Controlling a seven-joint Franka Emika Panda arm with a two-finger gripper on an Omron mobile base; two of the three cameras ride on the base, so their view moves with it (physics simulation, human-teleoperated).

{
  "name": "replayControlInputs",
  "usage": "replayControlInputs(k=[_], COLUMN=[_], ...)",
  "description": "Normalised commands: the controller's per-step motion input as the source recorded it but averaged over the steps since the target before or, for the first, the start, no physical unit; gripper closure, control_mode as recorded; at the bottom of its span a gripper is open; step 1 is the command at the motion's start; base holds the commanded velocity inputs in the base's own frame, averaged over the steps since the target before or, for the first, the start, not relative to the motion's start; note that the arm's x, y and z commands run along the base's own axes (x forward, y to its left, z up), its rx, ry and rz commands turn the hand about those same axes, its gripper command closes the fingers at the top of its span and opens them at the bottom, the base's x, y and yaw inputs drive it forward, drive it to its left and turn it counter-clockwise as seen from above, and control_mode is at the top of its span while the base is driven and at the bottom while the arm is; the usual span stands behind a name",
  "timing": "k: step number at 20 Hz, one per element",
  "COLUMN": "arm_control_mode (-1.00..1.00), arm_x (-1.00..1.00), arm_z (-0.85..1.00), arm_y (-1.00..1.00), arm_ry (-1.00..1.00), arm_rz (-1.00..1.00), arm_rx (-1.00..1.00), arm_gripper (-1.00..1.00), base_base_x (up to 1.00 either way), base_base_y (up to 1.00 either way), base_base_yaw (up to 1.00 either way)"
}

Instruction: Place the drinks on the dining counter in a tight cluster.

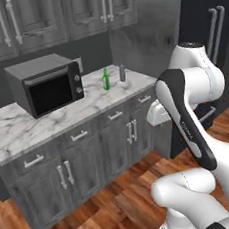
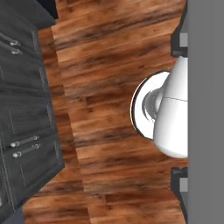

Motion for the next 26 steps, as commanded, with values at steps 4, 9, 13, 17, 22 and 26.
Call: replayControlInputs(k=[4,9,13,17,22,26], arm_control_mode=[1.0,1.0,1.0,1.0,1.0,1.0], arm_x=[0.0,0.0,0.0,0.0,0.0,0.0], arm_z=[0.0,0.0,0.0,0.0,0.0,0.0], arm_y=[0.0,0.0,0.0,0.0,0.0,0.0], arm_ry=[0.0,0.0,0.0,0.0,0.0,0.0], arm_rz=[0.0,0.0,0.0,0.0,0.0,0.0], arm_rx=[0.0,0.0,0.0,0.0,0.0,0.0], arm_gripper=[-1.0,-1.0,-1.0,-1.0,-1.0,-1.0], base_base_x=[1.0,1.0,1.0,0.64,0.29,0.49], base_base_y=[-0.35,-0.46,-0.13,0.0,-0.06,-0.52], base_base_yaw=[0.34,0.06,-0.05,-0.09,-0.03,0.02])
